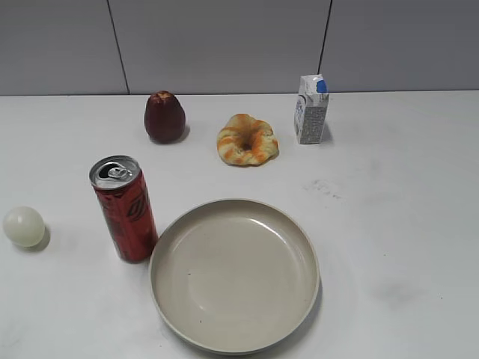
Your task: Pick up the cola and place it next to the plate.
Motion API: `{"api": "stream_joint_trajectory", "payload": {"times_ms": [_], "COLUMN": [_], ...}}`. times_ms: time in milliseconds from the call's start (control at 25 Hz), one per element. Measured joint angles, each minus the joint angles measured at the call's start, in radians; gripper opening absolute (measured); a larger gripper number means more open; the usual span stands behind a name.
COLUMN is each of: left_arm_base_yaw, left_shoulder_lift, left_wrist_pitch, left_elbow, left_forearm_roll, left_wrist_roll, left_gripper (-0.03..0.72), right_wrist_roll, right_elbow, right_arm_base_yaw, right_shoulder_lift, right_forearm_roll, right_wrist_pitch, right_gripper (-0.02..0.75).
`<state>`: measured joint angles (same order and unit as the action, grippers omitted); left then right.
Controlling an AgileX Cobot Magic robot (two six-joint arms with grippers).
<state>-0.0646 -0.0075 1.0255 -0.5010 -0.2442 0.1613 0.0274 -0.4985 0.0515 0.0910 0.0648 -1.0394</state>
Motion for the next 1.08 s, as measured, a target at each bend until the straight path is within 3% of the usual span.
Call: {"api": "stream_joint_trajectory", "payload": {"times_ms": [1080], "left_arm_base_yaw": [0.0], "left_shoulder_lift": [0.0], "left_wrist_pitch": [0.0], "left_elbow": [0.0], "left_forearm_roll": [0.0], "left_wrist_roll": [0.0], "left_gripper": [0.552], "right_wrist_roll": [0.0], "right_elbow": [0.002], "right_arm_base_yaw": [-0.044], "right_shoulder_lift": [-0.097], "right_forearm_roll": [0.015], "right_wrist_pitch": [-0.006], "right_gripper": [0.563]}}
